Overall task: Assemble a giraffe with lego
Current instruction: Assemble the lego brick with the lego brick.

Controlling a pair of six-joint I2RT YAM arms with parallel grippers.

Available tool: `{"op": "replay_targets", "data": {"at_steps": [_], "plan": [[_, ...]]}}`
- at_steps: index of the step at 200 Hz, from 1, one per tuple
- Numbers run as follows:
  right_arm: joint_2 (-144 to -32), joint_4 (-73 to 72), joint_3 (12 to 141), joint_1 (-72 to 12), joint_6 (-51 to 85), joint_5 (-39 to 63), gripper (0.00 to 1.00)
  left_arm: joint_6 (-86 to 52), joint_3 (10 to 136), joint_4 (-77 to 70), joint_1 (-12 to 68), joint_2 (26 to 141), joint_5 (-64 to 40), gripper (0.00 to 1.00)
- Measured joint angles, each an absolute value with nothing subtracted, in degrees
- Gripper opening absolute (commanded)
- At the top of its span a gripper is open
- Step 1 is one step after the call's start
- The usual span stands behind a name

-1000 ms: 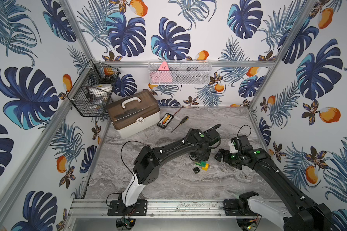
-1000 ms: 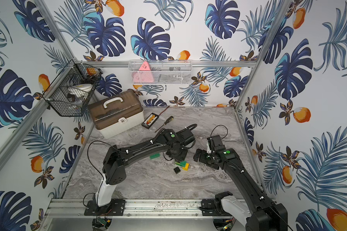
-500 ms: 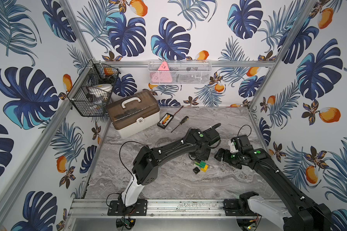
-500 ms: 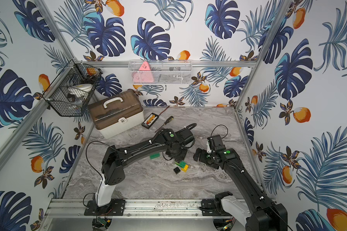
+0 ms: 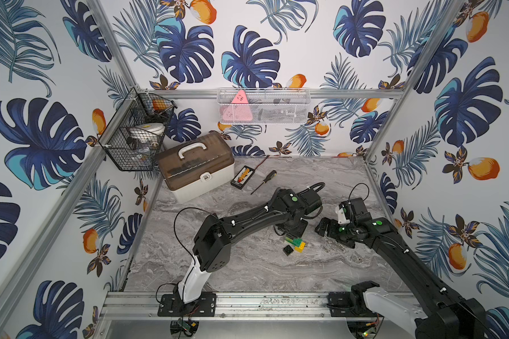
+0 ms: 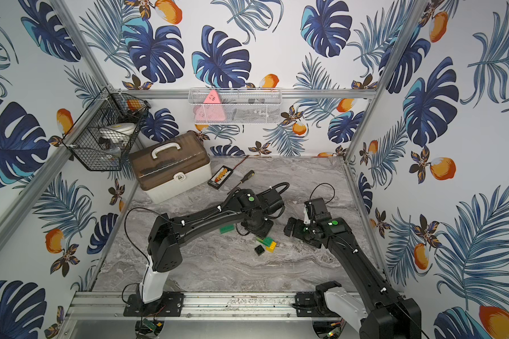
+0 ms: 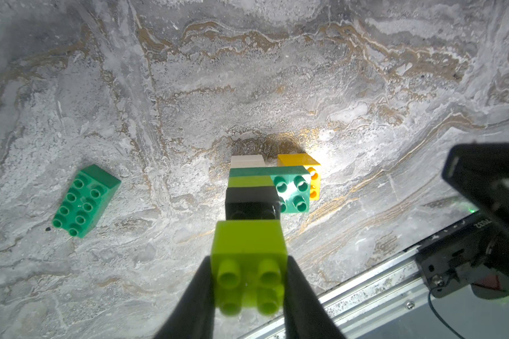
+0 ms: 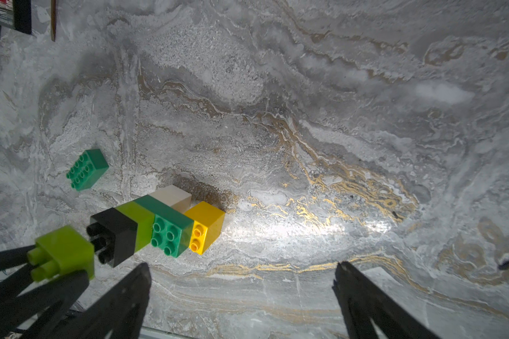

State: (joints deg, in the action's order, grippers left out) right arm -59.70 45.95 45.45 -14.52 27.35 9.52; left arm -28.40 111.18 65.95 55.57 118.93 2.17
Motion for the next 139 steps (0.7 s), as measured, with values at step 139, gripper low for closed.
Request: {"op": "replay_targets", "data": {"at_steps": [139], "plan": [[-60.1,45.9,45.5,-14.1,27.4,9.8,1.00,-26.8,114.0,67.2,54.5,121.7,1.2,0.33]]}}
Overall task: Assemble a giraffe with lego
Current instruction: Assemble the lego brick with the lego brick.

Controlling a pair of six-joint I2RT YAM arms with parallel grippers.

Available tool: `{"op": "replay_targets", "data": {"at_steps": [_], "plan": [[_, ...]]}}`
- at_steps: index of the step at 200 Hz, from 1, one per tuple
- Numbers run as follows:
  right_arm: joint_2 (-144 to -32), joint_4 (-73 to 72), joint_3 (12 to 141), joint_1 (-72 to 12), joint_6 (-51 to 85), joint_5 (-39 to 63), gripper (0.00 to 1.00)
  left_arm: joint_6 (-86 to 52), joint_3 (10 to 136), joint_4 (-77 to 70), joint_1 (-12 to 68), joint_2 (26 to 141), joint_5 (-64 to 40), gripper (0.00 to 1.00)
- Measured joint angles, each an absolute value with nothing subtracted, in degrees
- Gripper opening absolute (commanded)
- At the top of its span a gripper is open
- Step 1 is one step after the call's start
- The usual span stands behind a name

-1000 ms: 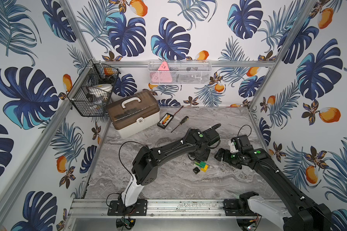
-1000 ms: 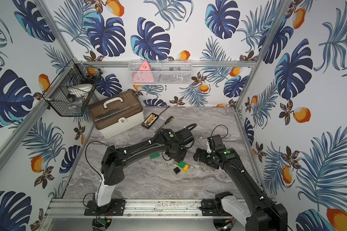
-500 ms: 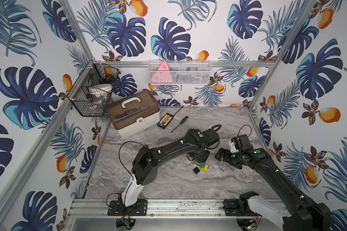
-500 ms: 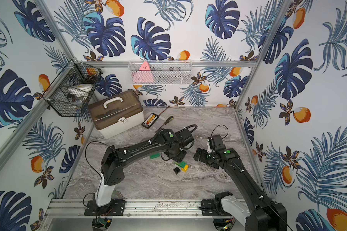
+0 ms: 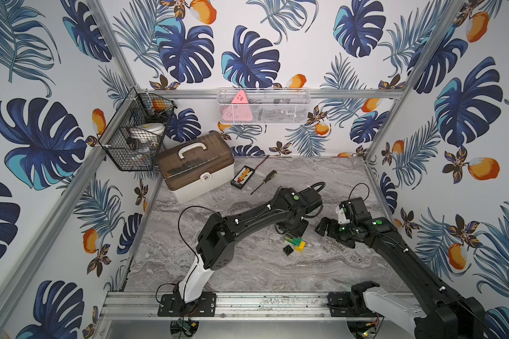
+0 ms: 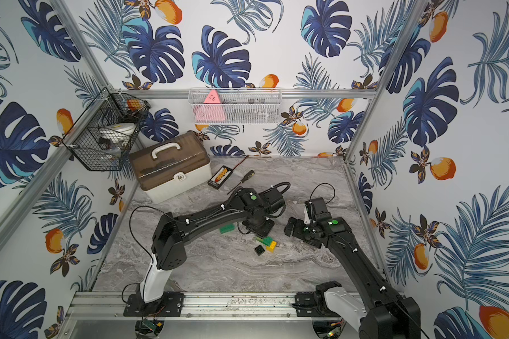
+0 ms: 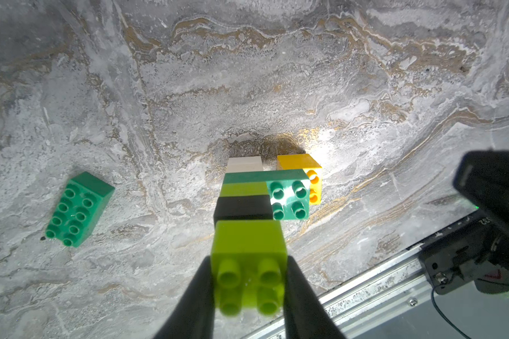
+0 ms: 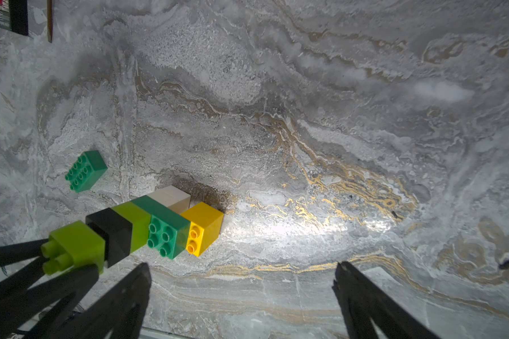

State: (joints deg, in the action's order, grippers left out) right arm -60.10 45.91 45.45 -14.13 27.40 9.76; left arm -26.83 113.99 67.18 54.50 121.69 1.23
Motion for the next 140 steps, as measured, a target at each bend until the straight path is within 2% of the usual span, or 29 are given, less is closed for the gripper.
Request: {"op": "replay_targets", "data": {"at_steps": [140], "plan": [[-61.7,45.1,45.4,-14.0,27.4,10.2,1.00,-25.8,116.6,67.7,53.9,121.8,1.0,0.33]]}}
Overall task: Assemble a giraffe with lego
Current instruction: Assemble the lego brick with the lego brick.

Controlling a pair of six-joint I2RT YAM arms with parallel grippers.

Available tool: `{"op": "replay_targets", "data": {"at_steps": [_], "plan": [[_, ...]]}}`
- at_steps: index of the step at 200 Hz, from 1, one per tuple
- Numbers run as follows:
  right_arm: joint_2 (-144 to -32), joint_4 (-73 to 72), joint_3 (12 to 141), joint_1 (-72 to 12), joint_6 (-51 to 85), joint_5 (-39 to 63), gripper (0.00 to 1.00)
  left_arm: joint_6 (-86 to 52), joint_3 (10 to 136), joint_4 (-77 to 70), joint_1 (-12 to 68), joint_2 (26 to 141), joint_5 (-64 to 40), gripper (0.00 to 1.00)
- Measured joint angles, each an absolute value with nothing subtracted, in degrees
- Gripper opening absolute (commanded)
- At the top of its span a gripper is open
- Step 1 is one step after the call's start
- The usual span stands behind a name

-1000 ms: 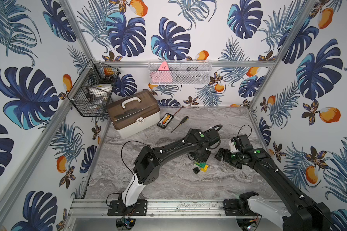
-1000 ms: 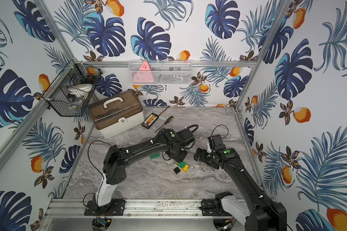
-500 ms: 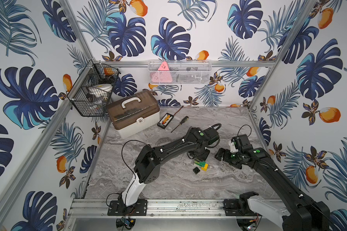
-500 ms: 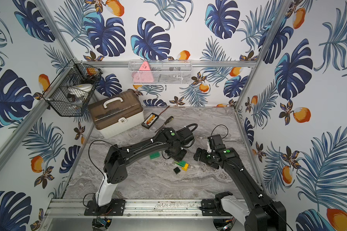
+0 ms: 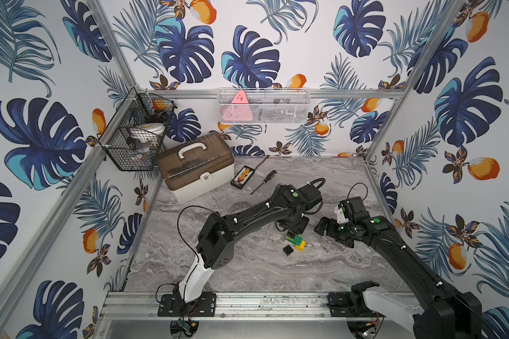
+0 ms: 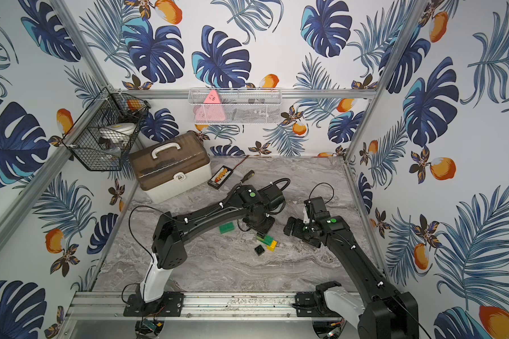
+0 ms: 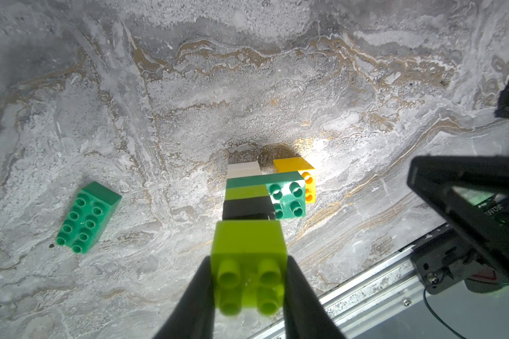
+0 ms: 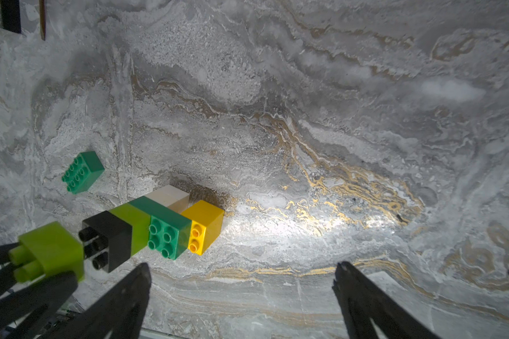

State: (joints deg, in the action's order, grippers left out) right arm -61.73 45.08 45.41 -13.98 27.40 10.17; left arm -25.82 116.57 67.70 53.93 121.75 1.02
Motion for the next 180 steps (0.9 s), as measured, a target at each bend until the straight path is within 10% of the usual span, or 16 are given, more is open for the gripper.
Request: {"op": "replay_targets", "data": {"at_steps": [180], "plan": [[-61.8,44.2,45.4,-13.8,27.6,10.6,1.00,-27.0,113.4,66.0,53.5,122.0,-1.9,0.33]]}}
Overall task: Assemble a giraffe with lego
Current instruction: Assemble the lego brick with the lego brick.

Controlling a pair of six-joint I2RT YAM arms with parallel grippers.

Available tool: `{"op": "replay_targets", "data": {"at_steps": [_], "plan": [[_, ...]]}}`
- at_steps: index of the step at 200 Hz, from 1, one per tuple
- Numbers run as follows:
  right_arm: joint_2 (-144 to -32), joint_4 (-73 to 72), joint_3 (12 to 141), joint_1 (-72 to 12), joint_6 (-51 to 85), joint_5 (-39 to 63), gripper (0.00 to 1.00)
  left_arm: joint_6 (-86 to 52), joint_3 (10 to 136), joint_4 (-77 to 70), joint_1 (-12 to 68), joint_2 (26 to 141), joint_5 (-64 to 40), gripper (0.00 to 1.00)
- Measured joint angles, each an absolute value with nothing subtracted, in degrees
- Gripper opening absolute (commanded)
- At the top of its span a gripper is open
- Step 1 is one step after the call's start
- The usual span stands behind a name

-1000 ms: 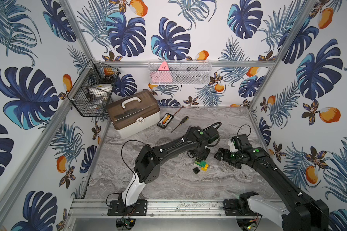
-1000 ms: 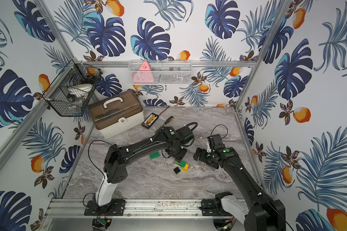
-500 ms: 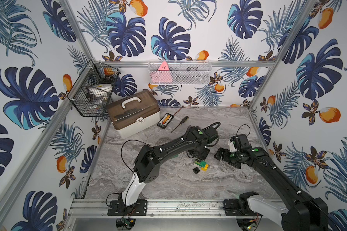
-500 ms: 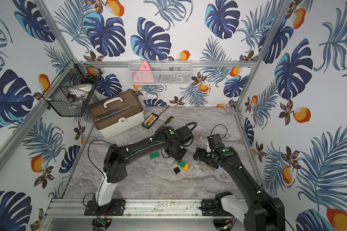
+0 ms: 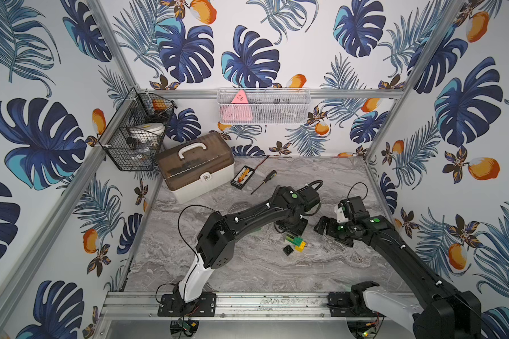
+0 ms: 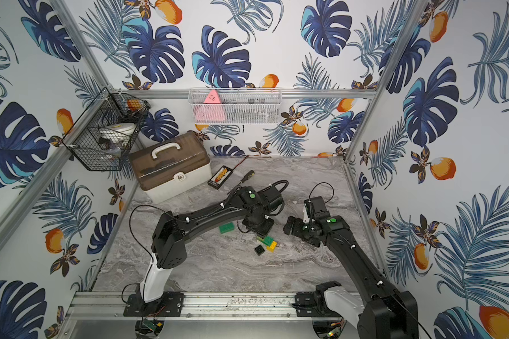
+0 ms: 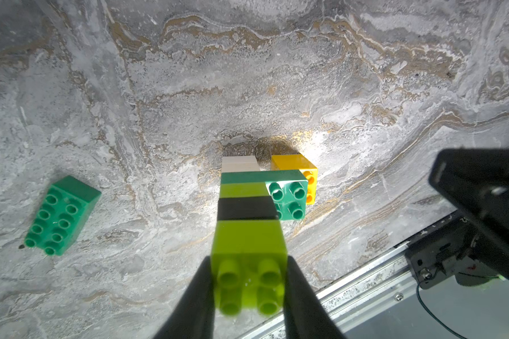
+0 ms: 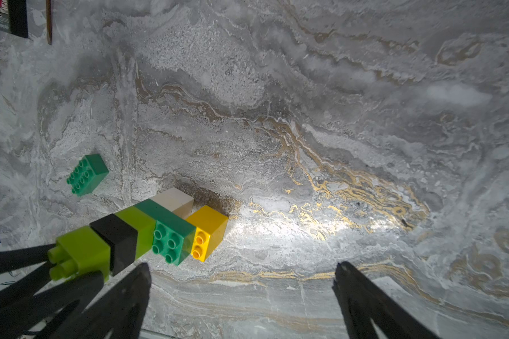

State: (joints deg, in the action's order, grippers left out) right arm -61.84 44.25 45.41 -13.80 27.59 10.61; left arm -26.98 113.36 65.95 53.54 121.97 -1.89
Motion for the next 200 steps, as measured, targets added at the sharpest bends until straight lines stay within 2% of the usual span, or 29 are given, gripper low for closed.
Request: {"op": "replay_targets", "data": {"at_steps": [185,200], "plan": [[-61.9,43.8,45.4,-13.4,27.4,10.6,1.00,-20.9,114.3,67.9,53.7,124.0,-0.8,0.33],[-62.0,43.5,45.4,-13.4,27.4,10.6,1.00,-20.9,113.9,67.5,53.8,123.7,-0.8,0.36]]}}
